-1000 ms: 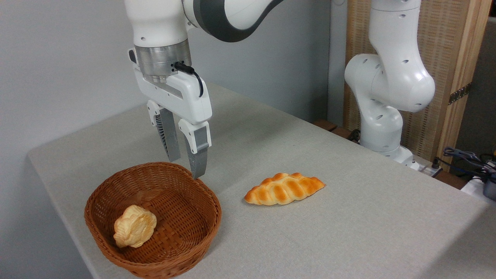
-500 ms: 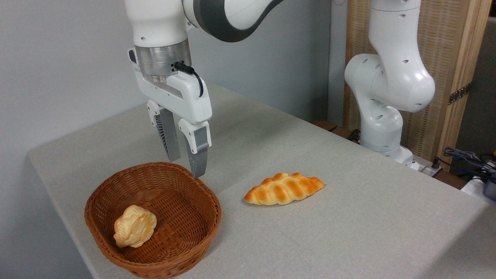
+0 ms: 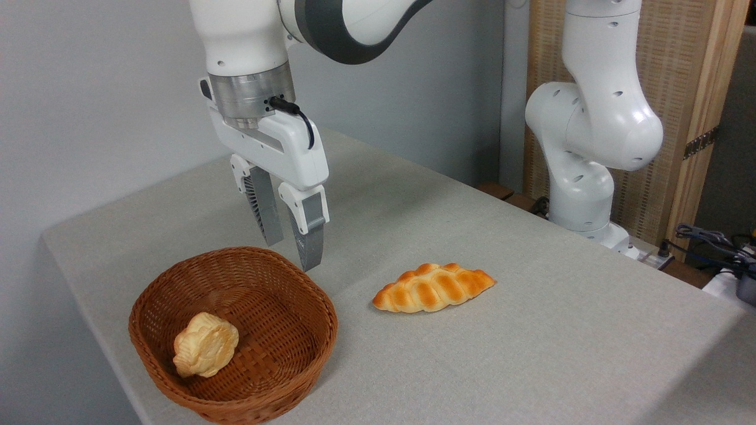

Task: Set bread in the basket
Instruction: 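Move the open gripper over the braided bread and lower it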

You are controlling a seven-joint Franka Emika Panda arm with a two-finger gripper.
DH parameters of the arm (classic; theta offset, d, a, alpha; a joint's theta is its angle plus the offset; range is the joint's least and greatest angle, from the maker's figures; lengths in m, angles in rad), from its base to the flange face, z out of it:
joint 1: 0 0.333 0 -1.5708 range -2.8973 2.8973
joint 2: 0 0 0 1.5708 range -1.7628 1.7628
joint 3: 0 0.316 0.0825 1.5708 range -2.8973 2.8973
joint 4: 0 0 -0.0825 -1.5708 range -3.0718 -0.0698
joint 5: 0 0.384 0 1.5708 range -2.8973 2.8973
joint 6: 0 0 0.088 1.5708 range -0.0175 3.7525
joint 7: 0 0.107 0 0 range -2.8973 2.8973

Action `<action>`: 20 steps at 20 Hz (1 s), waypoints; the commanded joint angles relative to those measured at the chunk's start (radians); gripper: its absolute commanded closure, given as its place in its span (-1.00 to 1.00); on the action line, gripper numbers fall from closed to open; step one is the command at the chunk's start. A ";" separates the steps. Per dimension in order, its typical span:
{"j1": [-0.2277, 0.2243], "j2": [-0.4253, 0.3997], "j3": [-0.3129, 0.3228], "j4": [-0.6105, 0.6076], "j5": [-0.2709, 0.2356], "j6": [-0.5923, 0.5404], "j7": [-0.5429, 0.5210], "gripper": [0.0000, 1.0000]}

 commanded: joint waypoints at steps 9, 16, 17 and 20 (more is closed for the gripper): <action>-0.007 -0.008 0.011 -0.013 -0.007 -0.068 0.010 -1.00; -0.005 -0.079 0.012 -0.124 -0.005 -0.060 0.096 -1.00; -0.005 -0.099 0.014 -0.150 -0.004 -0.060 0.129 -1.00; -0.005 -0.135 0.014 -0.217 0.007 -0.059 0.192 -1.00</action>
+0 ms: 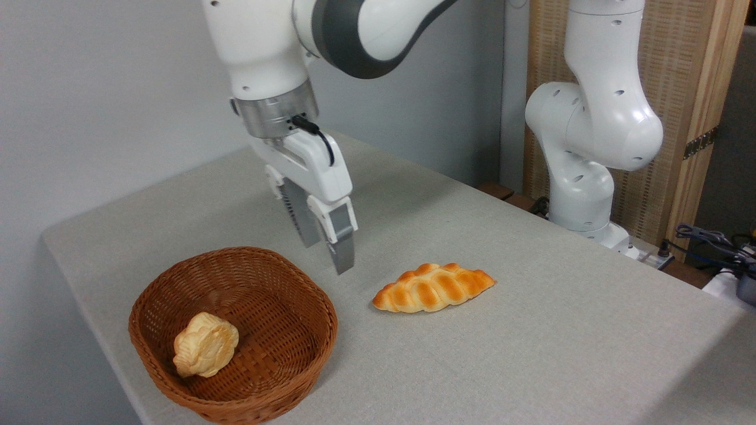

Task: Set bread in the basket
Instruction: 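Move the open gripper over the braided bread and lower it, then close the gripper on the middle of the braided bread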

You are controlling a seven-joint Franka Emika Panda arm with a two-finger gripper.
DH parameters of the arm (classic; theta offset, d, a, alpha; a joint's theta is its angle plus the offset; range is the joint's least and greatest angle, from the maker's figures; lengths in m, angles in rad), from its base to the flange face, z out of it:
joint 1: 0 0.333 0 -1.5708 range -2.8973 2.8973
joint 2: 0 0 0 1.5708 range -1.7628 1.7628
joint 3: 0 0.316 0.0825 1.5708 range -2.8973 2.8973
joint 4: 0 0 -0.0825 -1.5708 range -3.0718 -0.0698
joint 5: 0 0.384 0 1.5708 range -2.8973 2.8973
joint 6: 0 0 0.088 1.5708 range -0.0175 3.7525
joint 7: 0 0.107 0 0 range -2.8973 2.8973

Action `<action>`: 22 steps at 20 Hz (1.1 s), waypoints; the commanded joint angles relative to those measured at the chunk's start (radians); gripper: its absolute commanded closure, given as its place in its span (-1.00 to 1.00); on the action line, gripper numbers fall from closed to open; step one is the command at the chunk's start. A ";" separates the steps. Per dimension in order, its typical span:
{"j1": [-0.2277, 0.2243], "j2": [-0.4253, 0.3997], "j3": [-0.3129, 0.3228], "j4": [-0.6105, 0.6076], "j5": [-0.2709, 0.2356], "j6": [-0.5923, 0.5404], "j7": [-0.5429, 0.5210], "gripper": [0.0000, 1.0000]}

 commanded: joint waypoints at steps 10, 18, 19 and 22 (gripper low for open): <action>-0.005 -0.147 0.092 -0.266 0.009 -0.013 0.453 -1.00; -0.008 -0.142 0.101 -0.352 0.061 -0.003 0.579 -1.00; -0.009 -0.140 0.101 -0.356 0.064 0.000 0.579 -1.00; -0.013 -0.136 0.101 -0.359 0.067 0.001 0.581 -1.00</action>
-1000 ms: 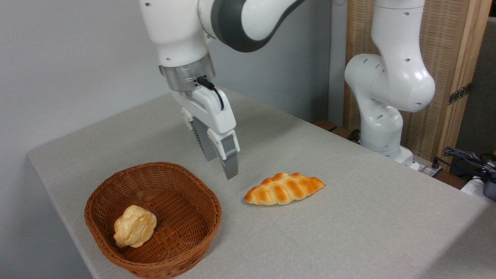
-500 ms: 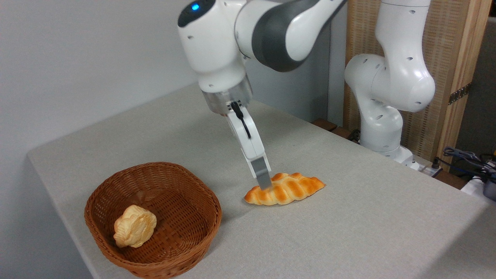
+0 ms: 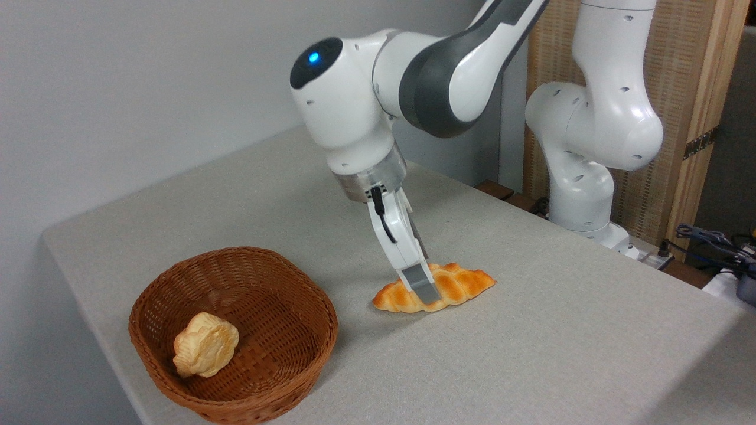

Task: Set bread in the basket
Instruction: 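Close the gripper on the middle of the braided bread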

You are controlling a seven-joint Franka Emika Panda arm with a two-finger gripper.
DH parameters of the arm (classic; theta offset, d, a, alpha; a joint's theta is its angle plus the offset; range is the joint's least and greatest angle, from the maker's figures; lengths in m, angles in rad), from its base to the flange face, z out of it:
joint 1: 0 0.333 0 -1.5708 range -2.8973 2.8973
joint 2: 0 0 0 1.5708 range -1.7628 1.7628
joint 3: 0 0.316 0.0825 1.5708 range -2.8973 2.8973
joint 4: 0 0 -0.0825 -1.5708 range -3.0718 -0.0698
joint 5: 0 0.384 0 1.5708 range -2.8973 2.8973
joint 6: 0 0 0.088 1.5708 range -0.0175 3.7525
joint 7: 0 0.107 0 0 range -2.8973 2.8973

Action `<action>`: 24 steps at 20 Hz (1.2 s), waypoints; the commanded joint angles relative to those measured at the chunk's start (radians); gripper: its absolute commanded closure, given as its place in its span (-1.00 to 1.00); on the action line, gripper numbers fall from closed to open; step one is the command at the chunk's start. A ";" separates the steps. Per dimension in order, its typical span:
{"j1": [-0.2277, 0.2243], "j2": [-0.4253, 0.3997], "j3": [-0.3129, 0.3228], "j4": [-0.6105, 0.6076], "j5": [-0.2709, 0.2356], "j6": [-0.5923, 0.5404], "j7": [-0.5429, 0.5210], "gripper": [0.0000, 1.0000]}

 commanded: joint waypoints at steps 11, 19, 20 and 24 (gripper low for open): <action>-0.012 -0.010 0.008 -0.027 0.024 0.012 0.042 0.27; -0.010 -0.010 0.008 -0.029 0.024 0.012 0.042 0.30; -0.010 -0.010 0.008 -0.029 0.024 0.012 0.042 0.30; -0.010 -0.010 0.008 -0.029 0.024 0.012 0.042 0.30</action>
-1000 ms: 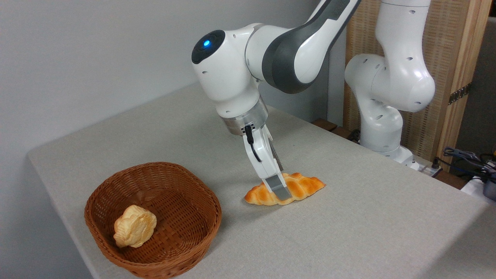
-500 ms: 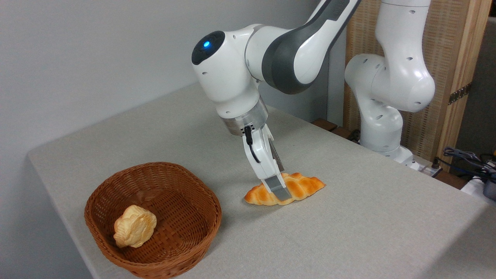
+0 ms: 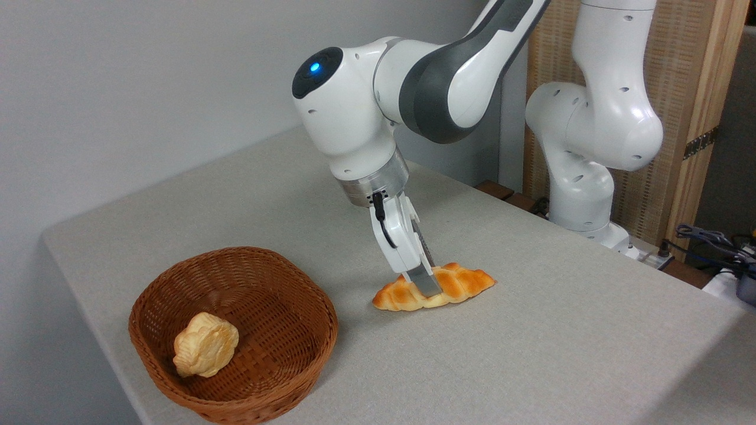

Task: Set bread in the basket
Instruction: 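Close the gripper on the middle of the braided bread, then lift the braided bread and carry it over the basket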

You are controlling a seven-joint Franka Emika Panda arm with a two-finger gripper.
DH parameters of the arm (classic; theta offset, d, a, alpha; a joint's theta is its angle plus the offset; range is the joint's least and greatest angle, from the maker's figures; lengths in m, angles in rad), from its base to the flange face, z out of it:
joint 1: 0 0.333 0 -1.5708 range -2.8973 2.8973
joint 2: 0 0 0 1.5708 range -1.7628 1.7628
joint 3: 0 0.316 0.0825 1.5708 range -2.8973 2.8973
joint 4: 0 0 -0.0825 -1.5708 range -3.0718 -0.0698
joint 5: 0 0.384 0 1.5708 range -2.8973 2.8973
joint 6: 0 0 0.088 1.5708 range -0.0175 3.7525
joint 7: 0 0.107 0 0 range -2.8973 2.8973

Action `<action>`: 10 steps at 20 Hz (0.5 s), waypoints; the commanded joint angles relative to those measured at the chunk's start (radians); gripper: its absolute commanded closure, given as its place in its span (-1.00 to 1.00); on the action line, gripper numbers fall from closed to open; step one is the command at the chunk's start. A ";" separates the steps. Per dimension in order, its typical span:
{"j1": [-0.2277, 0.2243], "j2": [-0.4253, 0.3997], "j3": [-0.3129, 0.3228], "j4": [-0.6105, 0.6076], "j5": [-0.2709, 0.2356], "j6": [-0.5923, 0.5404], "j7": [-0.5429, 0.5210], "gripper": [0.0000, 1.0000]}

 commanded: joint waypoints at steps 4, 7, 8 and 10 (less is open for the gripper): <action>-0.006 -0.019 0.008 -0.009 0.017 0.008 0.010 0.29; -0.003 -0.037 0.008 0.026 0.002 0.005 -0.001 0.28; -0.003 -0.040 0.008 0.043 0.002 0.002 -0.002 0.28; -0.003 -0.042 0.008 0.075 0.000 -0.001 -0.004 0.28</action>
